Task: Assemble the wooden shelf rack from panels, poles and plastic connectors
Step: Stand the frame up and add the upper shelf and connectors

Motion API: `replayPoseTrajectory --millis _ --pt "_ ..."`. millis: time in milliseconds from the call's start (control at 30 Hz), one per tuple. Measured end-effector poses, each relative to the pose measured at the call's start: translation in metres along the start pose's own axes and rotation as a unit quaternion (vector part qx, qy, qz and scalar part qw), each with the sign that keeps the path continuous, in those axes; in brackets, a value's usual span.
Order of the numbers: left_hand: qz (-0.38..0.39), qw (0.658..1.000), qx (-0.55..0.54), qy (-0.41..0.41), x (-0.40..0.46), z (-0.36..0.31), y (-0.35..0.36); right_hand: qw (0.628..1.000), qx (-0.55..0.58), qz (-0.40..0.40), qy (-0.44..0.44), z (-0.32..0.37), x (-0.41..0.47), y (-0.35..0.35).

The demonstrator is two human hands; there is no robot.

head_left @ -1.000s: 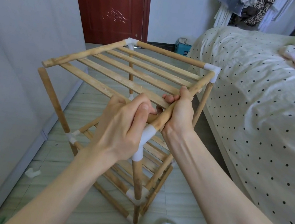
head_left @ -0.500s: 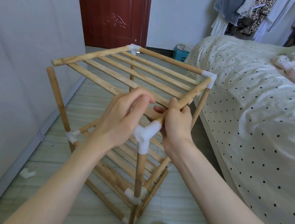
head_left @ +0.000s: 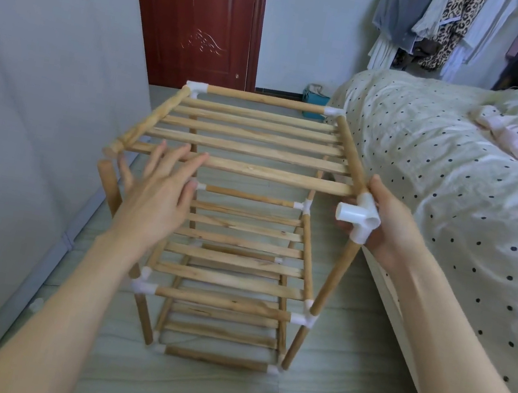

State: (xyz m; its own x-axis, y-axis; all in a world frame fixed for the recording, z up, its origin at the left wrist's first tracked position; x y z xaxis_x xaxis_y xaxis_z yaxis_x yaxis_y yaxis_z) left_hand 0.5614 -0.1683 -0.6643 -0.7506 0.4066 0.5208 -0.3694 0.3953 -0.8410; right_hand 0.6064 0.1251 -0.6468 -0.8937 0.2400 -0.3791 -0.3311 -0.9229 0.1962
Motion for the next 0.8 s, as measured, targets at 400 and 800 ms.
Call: replayPoseTrajectory --millis 400,800 --pt "-0.015 0.996 0.088 -0.003 0.003 -0.024 0.013 0.927 -0.088 -0.273 -0.242 -0.015 0.001 0.013" --pt "0.083 0.993 -0.013 0.080 -0.009 -0.022 0.021 0.918 -0.294 -0.265 -0.017 -0.080 0.018 0.005"
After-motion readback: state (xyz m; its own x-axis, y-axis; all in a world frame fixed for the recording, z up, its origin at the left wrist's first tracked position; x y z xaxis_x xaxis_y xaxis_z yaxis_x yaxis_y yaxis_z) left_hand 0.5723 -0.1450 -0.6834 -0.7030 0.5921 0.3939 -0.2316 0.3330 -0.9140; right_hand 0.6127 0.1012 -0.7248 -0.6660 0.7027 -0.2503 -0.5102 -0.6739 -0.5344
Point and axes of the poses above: each hand's wrist, its own x-axis towards the middle knuckle, its own y-axis out of the palm, z = x × y, the point moved 2 cm from there along x, towards the middle knuckle, and after that the axes turned 12 degrees about y, right-handed, at the moved point
